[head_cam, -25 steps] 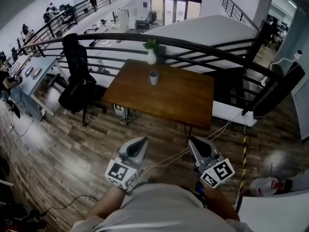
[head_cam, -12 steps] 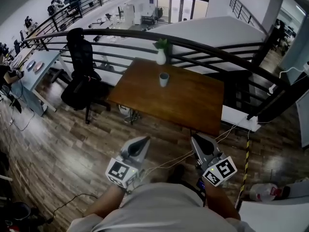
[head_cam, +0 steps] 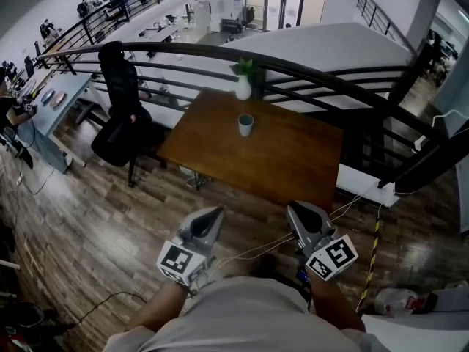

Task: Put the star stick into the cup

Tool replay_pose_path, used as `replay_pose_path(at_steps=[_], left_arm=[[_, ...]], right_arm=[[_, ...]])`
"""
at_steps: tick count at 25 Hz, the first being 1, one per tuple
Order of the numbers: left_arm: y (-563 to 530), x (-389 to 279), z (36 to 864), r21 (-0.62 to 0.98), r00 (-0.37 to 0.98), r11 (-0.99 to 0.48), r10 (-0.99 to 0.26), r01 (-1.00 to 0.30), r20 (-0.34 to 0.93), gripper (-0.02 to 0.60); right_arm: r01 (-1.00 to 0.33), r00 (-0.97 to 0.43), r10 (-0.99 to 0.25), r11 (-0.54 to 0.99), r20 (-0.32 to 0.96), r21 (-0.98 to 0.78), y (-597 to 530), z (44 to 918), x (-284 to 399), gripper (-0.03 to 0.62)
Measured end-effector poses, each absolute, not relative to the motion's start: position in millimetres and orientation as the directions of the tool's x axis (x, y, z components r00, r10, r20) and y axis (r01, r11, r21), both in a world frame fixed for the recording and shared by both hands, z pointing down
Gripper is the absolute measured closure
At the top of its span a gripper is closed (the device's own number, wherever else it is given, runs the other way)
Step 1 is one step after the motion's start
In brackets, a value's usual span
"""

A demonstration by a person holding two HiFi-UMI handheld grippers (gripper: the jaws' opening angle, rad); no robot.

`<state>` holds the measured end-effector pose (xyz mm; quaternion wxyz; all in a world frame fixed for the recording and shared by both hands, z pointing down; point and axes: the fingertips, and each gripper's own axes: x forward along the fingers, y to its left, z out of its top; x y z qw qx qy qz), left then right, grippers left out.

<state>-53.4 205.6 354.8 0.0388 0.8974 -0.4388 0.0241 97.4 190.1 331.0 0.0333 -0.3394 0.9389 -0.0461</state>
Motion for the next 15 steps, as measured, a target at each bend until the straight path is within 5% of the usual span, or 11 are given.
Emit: replay_pose_path(at_steps=[15], left_arm=[[108,12,368,0.041,0.539,-0.538,-0.837,-0.842,0.092,0.578]], right_arm=[[-0.574,-0.812,-0.583,0.807,-0.036,-0.138,83,344,165,0.571]])
